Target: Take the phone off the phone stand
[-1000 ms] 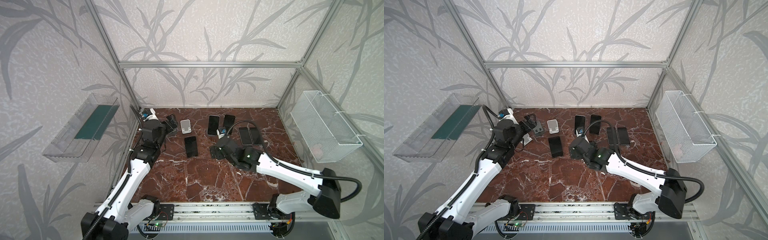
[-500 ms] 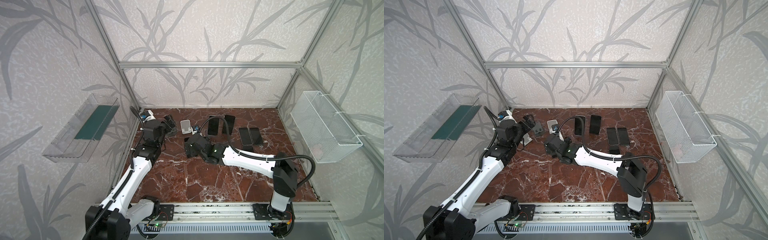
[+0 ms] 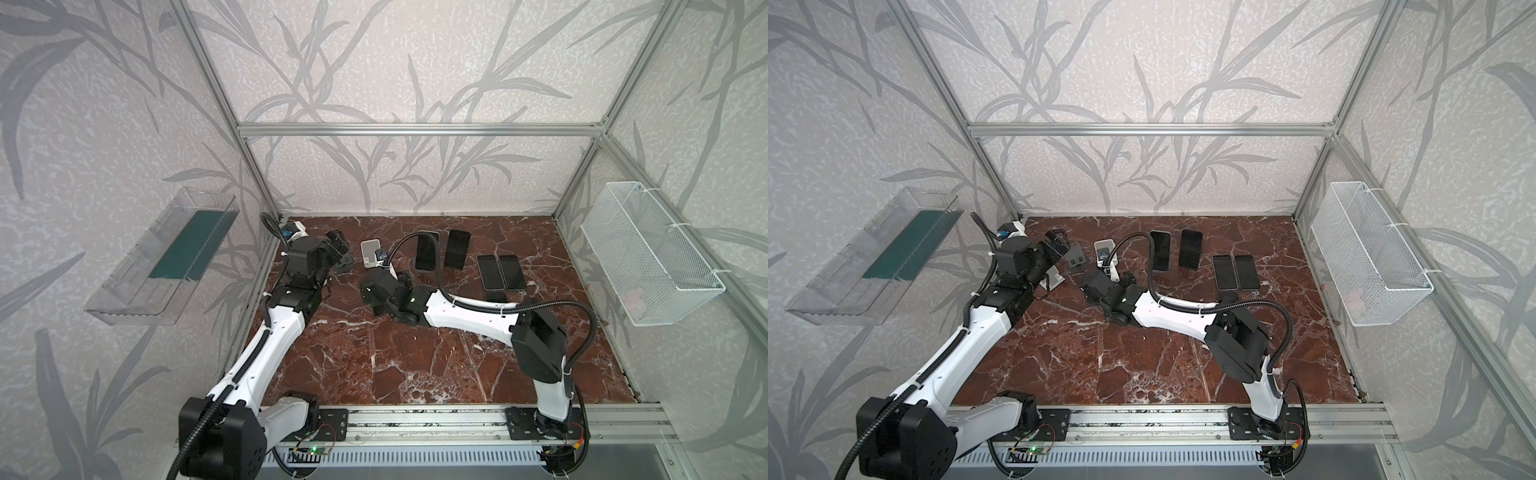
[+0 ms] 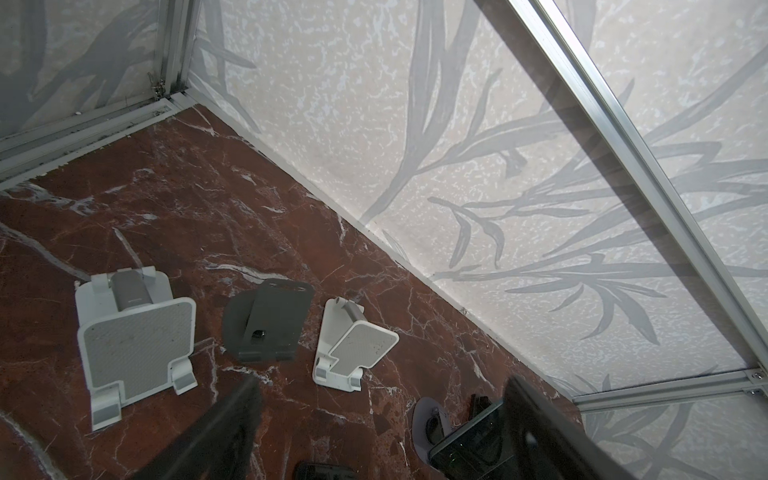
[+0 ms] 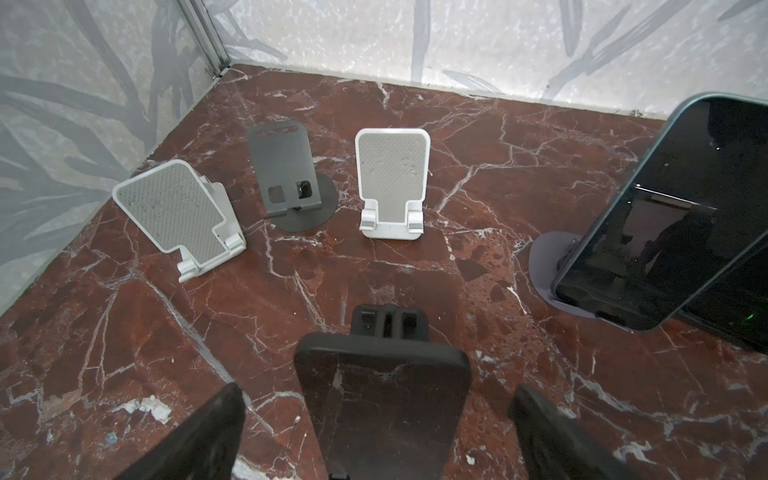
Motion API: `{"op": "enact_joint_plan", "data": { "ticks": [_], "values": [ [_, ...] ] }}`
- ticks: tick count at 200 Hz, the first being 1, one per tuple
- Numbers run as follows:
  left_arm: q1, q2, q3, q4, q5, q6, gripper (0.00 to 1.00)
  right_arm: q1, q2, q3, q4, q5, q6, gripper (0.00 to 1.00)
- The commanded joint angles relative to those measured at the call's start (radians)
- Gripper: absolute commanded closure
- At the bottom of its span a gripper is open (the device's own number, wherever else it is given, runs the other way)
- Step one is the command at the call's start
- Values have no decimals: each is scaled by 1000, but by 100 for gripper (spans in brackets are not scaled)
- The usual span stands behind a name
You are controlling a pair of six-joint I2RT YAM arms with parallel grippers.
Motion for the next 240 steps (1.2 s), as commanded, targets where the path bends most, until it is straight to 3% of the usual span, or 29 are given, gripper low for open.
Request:
{"op": "enact_joint_plan", "data": {
  "ticks": [1,69,240],
  "values": [
    [8,4,-9,26,7,-15,9,-19,33,33,18,-10,-9,1],
    [13,15,-6,30,29,-25,10,-29,94,77,-21,50,25,0],
    [22,26,-5,36,53,-35,11,-26,74,1,102,3,-44,27]
  ]
}}
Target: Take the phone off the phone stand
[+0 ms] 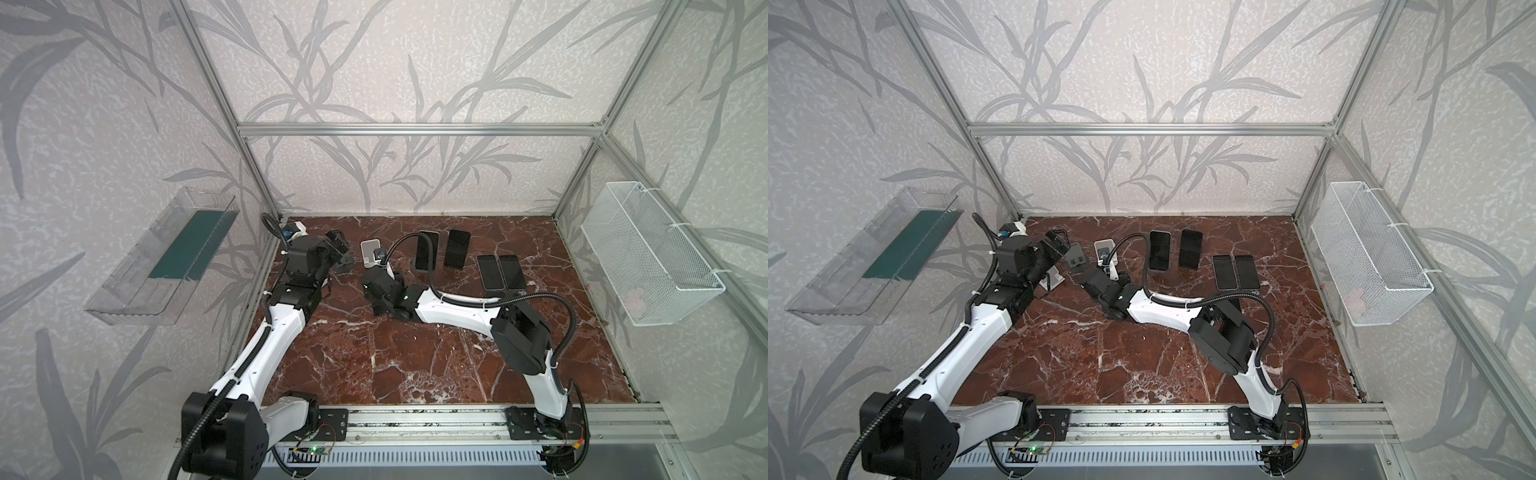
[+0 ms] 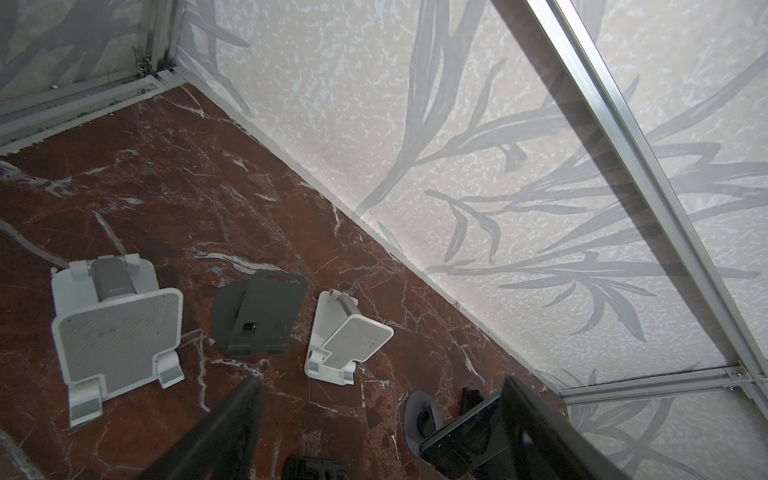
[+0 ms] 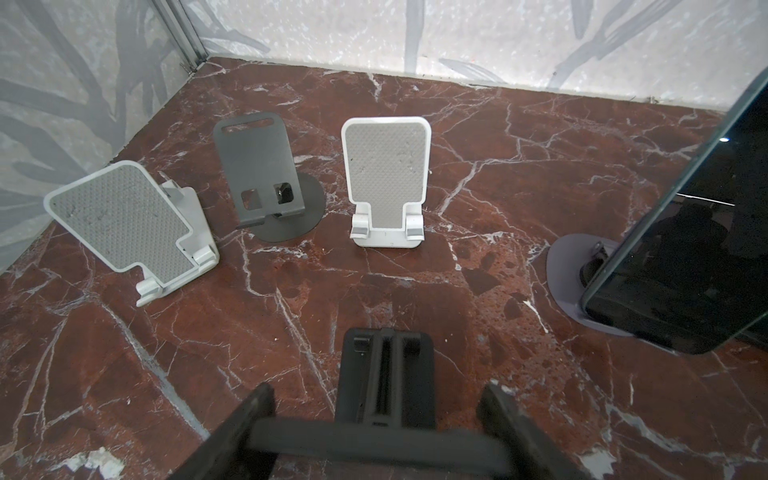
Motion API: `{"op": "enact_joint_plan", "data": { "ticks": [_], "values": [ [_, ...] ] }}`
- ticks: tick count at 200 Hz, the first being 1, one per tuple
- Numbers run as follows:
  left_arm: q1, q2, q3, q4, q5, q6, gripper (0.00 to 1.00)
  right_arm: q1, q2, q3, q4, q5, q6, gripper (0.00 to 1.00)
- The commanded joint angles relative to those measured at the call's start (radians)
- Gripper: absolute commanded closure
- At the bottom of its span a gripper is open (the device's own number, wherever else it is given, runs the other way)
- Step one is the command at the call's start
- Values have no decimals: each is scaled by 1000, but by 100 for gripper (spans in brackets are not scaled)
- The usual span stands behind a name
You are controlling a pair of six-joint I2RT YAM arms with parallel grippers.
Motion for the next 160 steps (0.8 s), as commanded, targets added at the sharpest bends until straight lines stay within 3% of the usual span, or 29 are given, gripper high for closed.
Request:
{"op": "enact_joint_plan", "data": {
  "ticks": [1,160],
  "values": [
    [8,6,-5,26,13,-9,11,3,-30,-27,27,2,-24,27],
    [10,18,-7,39,39,-14,12,28,-194,-100,83,-39,-155,32]
  ]
}}
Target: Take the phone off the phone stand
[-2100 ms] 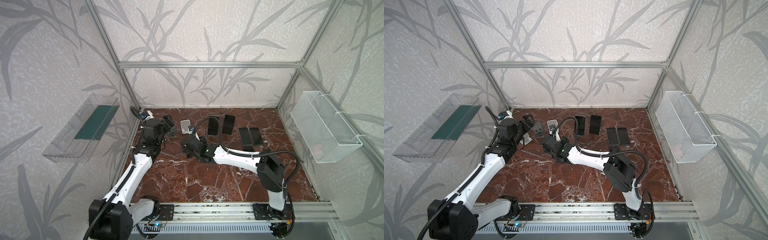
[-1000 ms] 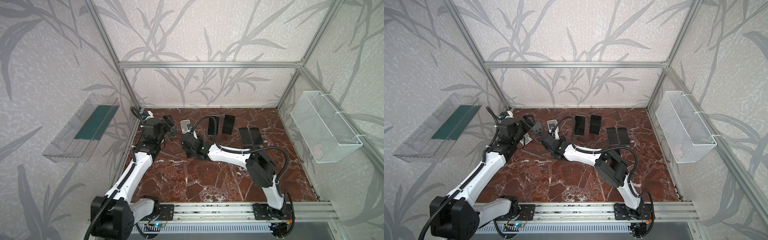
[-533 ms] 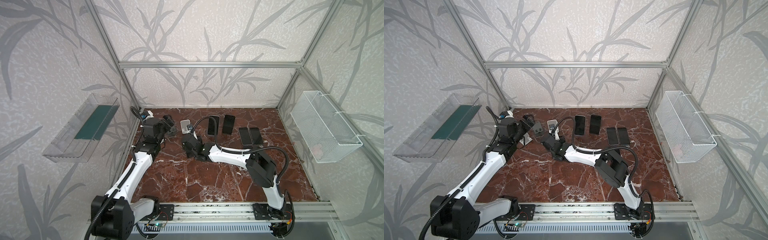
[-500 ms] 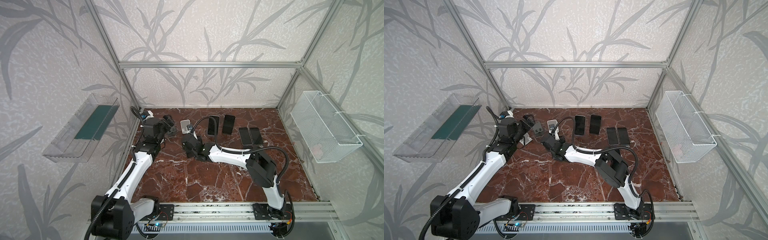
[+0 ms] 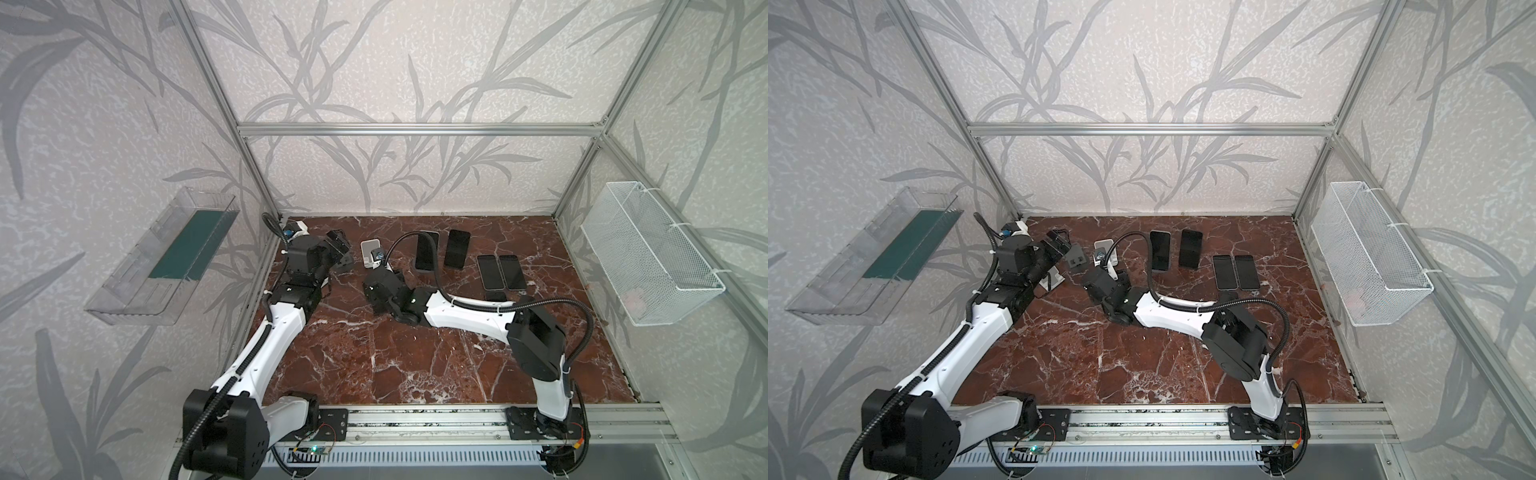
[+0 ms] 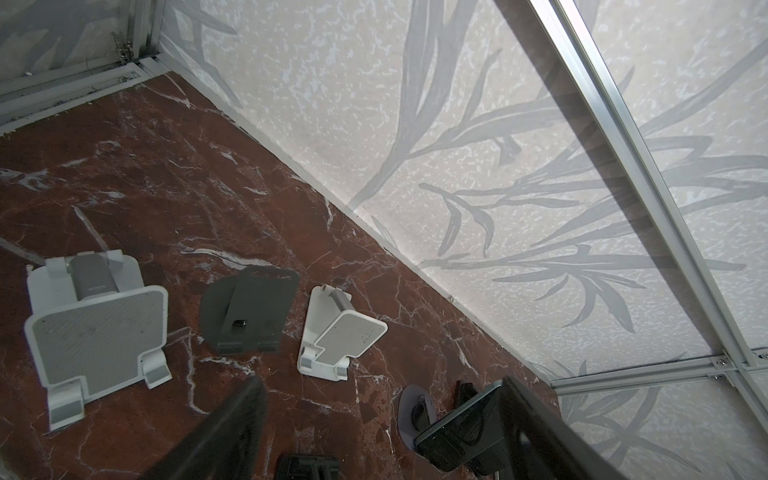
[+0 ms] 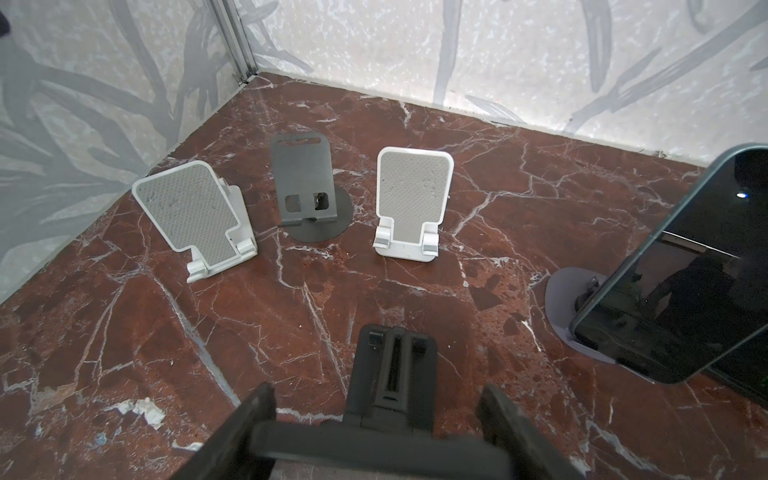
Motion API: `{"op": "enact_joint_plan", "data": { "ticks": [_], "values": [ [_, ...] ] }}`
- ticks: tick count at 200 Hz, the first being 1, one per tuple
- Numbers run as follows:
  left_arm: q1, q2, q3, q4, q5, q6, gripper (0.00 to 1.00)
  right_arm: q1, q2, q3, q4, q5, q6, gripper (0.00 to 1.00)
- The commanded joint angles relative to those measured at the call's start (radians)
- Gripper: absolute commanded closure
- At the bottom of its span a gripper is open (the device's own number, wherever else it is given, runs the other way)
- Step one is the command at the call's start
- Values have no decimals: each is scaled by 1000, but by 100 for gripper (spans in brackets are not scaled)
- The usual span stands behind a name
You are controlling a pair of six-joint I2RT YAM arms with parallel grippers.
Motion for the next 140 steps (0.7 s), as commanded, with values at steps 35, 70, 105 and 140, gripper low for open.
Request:
{"op": "enact_joint_plan", "data": {
  "ticks": [35,70,105,140],
  "values": [
    [5,7,-7,26,4,-9,12,4,-122,-53,30,-7,-45,32],
    [4,14,-6,29,17,-17,13,4,-184,-97,19,-18,-72,31],
    [3,20,-7,33,37,-25,14,-2,-250,-141,-9,-17,-107,31],
    [-1,28,-6,38,52,-29,14,-22,-337,-211,-17,-16,-122,31]
  ]
}}
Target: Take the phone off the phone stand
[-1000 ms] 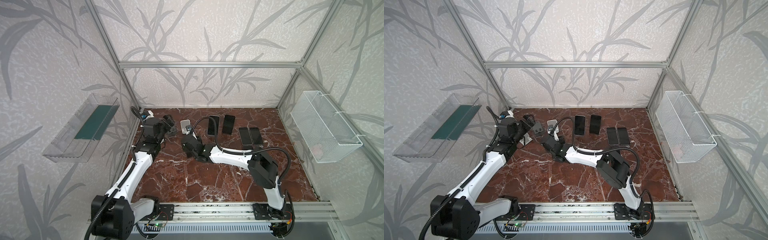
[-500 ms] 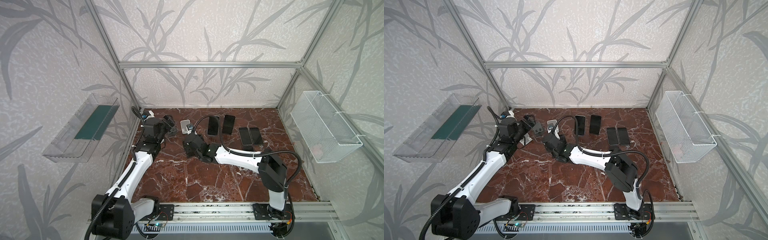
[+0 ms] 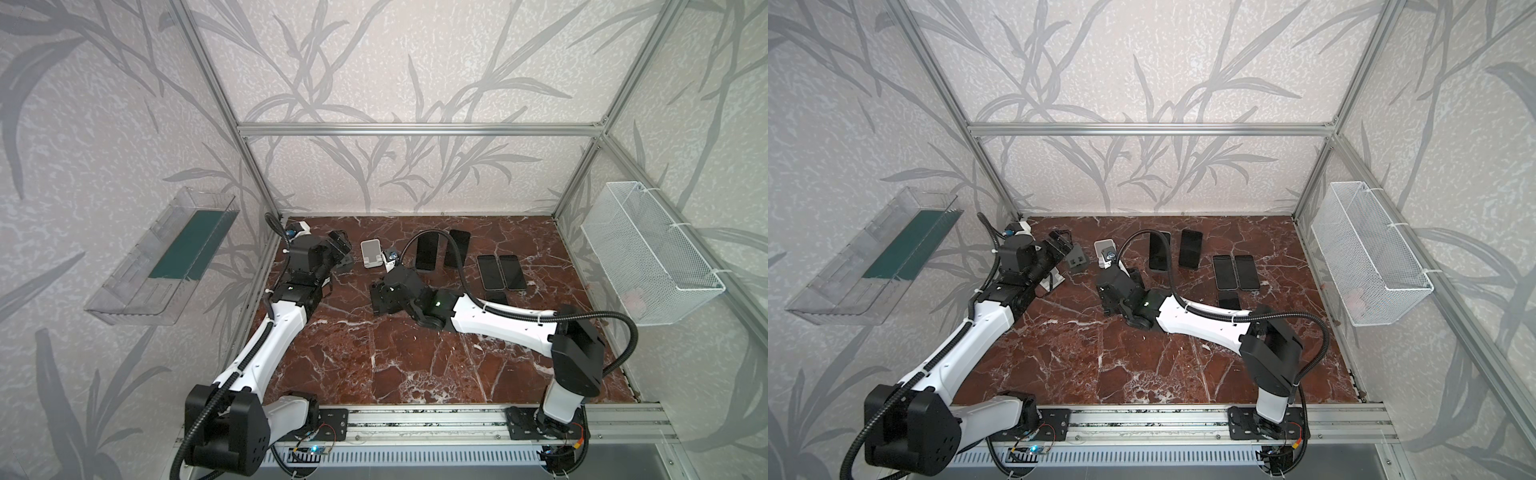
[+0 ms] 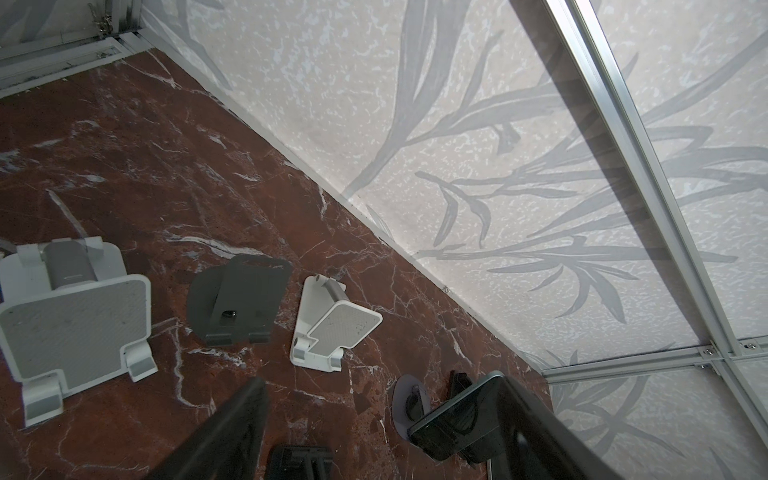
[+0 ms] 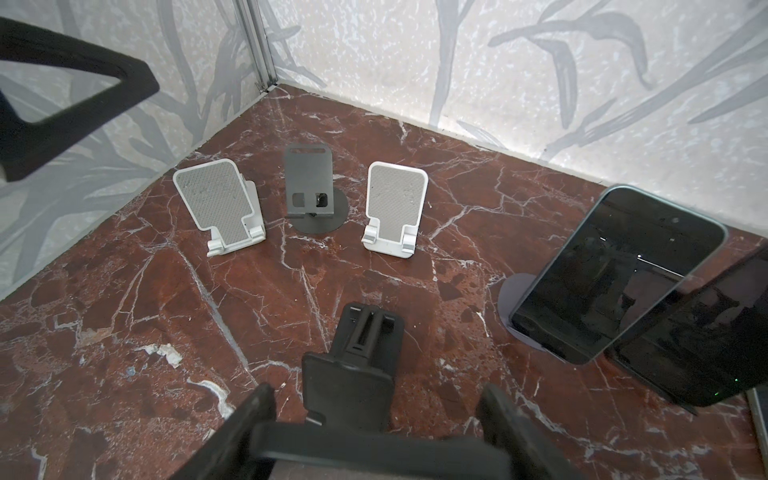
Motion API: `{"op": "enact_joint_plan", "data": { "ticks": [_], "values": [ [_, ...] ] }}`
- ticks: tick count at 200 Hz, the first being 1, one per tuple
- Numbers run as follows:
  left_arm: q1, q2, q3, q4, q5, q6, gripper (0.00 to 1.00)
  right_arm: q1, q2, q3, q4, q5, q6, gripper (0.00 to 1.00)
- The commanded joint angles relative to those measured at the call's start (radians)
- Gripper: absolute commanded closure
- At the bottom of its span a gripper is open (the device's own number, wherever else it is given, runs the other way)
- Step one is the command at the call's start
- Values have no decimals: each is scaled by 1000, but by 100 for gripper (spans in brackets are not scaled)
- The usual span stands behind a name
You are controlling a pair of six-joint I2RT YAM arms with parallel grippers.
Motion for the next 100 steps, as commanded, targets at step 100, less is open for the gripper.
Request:
{"op": "enact_joint_plan", "data": {
  "ticks": [100],
  "values": [
    [-138,12,29,11,82,-8,14,-326,-459,-277,-157,-157,-108,31]
  ]
}}
